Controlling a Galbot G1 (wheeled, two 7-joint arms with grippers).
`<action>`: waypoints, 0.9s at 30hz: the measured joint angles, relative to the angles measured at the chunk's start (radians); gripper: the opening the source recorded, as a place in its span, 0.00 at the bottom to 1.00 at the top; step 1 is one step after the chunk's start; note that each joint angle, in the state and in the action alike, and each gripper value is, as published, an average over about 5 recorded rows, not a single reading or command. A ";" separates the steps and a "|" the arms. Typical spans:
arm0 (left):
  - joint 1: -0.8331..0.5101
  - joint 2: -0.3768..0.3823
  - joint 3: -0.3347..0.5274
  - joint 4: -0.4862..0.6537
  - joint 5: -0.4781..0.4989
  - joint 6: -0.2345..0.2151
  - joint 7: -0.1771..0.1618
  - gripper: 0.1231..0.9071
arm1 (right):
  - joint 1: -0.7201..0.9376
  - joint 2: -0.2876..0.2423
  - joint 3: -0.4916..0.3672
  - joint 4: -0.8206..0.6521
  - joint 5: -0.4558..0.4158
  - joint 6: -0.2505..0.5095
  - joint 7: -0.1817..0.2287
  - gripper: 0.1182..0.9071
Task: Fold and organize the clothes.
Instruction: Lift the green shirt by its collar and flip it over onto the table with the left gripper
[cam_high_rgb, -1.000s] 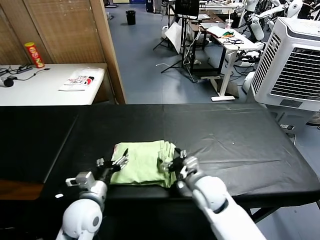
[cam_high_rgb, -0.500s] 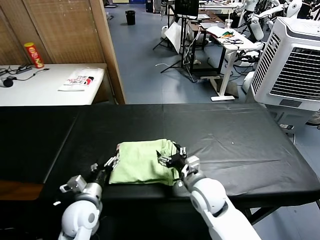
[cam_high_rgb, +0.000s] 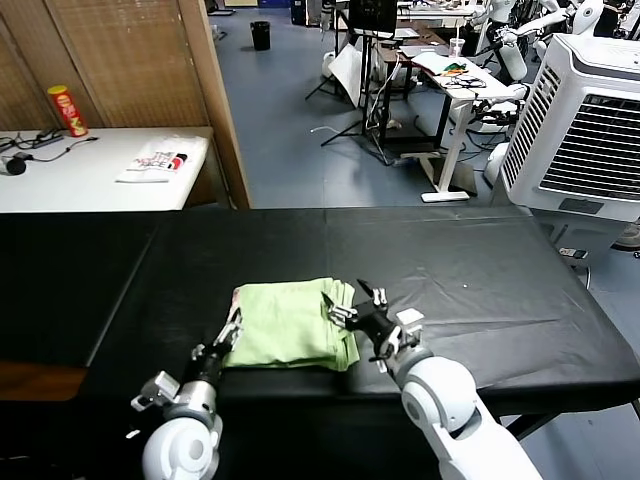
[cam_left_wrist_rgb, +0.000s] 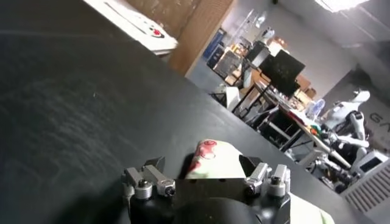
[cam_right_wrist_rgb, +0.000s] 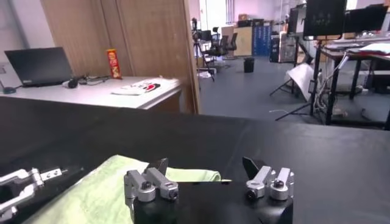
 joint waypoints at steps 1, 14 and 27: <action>0.002 -0.003 0.000 0.002 -0.001 -0.001 0.000 0.84 | -0.001 0.000 0.000 0.000 0.000 0.000 0.000 0.86; -0.019 -0.017 0.003 0.039 -0.015 -0.002 0.015 0.14 | -0.015 0.001 0.009 0.005 -0.003 0.002 -0.002 0.86; -0.060 0.095 -0.039 0.036 0.198 0.006 0.048 0.02 | -0.058 0.010 0.071 -0.004 -0.099 0.011 -0.002 0.86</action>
